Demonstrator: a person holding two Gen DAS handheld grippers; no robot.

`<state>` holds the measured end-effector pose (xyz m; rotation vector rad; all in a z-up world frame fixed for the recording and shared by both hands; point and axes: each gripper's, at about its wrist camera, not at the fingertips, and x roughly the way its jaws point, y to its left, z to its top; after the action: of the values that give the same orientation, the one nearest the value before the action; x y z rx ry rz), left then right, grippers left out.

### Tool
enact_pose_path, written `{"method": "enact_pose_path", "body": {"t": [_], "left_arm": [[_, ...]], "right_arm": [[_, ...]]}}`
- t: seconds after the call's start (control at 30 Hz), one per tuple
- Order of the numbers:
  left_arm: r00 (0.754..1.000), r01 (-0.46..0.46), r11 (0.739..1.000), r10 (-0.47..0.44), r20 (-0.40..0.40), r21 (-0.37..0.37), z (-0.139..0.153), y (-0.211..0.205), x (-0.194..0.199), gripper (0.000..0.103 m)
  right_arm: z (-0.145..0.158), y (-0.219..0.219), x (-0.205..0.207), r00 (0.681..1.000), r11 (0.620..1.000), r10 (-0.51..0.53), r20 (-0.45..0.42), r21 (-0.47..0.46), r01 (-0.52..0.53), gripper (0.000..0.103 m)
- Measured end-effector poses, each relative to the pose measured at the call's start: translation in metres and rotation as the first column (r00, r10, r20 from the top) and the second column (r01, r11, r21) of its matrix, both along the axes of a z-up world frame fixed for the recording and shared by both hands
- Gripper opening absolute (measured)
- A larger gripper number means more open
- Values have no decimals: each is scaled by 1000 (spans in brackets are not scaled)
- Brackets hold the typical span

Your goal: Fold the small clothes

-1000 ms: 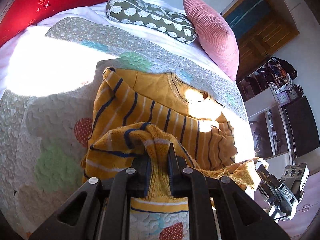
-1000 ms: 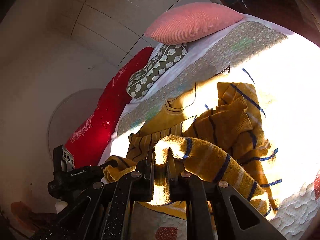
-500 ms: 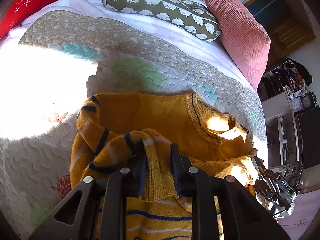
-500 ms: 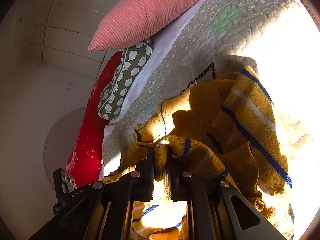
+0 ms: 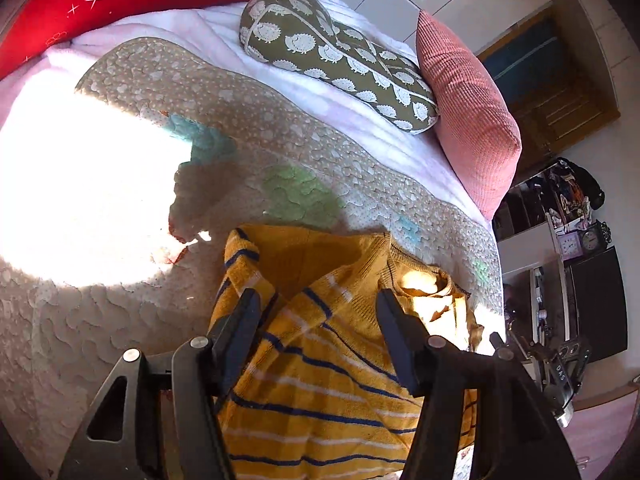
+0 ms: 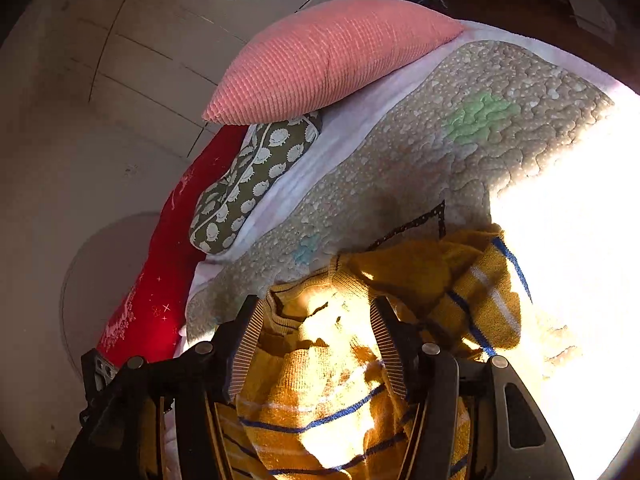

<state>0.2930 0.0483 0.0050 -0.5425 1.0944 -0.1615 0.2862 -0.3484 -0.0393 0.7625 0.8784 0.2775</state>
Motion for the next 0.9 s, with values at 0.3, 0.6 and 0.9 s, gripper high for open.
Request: {"method": "enact_pose_path", "body": {"t": [0.3,0.6,0.9], "left_arm": [[998,67,804,-61,-31,591,-36,-30,-34,48],[999,38,803,-11,-49,595,-60,-16,-42,42],[1000,19,925,-8,-30,380,-53,14,-45,43]], "right_arm": [[-4,72,-31,963,941,265,-46,-207,-269,40],[-49,152,14,929,852,312,-198,-375,-366,8],[8,78,38,995,935,101,-1,-341,-95,9]]}}
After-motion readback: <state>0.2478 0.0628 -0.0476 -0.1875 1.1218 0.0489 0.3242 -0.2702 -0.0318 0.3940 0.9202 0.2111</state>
